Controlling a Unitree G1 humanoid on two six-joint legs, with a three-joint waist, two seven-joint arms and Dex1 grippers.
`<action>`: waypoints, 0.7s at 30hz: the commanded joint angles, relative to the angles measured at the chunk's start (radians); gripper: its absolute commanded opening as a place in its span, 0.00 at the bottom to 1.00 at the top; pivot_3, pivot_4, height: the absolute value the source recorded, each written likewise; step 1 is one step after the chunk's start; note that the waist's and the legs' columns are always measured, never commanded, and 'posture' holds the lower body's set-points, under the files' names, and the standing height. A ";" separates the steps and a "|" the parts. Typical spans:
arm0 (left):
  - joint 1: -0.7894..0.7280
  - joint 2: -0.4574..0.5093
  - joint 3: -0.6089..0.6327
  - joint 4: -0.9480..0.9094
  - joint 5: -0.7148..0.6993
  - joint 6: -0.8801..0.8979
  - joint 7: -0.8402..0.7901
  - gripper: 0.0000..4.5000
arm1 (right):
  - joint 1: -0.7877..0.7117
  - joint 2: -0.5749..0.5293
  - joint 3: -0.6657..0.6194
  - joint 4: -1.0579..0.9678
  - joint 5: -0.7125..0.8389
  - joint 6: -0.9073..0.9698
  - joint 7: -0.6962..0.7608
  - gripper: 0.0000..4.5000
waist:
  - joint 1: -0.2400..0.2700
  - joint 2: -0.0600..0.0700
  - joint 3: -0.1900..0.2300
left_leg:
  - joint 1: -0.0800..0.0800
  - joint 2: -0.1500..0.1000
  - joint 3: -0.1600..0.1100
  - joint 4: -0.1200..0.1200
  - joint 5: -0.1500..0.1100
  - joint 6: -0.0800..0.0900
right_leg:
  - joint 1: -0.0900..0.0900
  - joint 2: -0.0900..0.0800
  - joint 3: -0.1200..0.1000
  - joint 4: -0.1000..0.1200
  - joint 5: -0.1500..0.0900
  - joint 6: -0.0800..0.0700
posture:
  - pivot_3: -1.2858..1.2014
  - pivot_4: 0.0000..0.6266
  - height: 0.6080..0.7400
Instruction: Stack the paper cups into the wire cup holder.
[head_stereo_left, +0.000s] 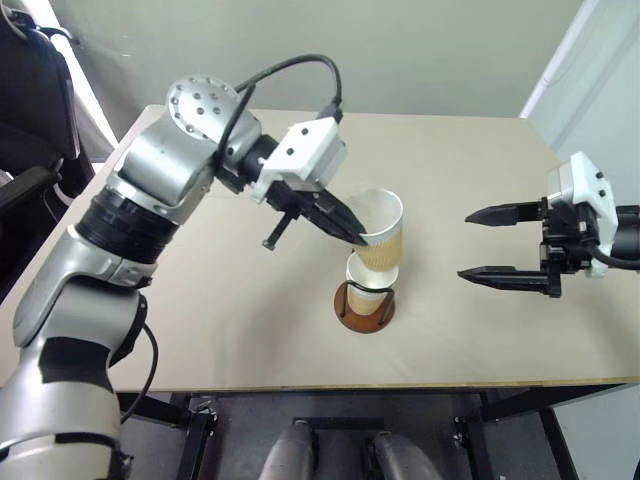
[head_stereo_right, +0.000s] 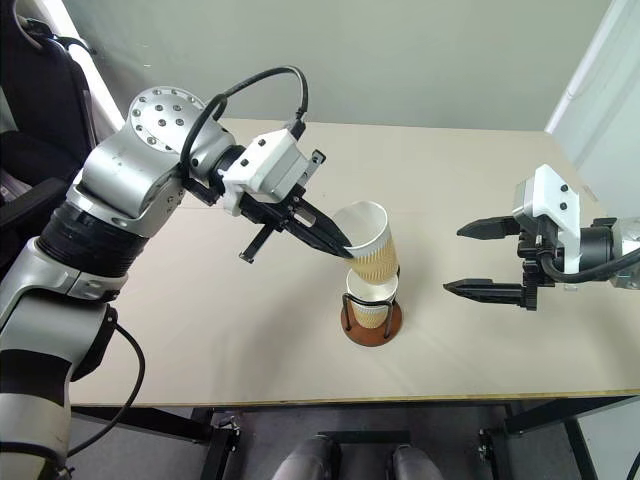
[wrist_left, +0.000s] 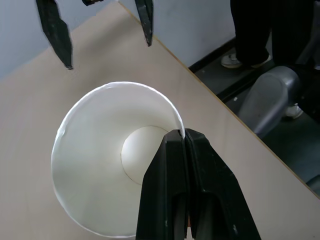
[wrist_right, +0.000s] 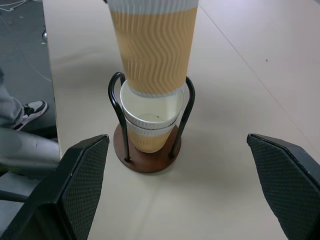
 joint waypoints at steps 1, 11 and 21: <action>-0.001 0.000 -0.004 -0.002 0.048 -0.055 -0.031 0.01 | -0.008 -0.023 -0.060 -0.023 0.017 0.000 -0.008 1.00 | 0.000 0.000 0.000 | 0.000 0.000 0.000 0.000 0.000 0.000 | 0.000 0.000 0.000 0.000 0.000 0.000 | 0.52 0.24 1.00; 0.011 -0.042 -0.007 0.058 0.123 -0.131 -0.031 0.54 | -0.020 -0.019 -0.043 -0.020 0.018 0.005 -0.019 1.00 | 0.000 0.000 0.000 | 0.000 0.000 0.000 0.000 0.000 0.000 | 0.000 0.000 0.000 0.000 0.000 0.000 | 0.52 0.24 1.00; 0.073 -0.078 0.236 0.069 0.078 0.094 0.055 1.00 | -0.043 0.000 0.004 0.013 0.021 -0.004 0.008 1.00 | -0.005 0.000 0.000 | -0.001 0.000 0.000 0.000 0.000 0.001 | 0.000 0.000 0.000 0.000 0.000 0.001 | 0.52 0.24 1.00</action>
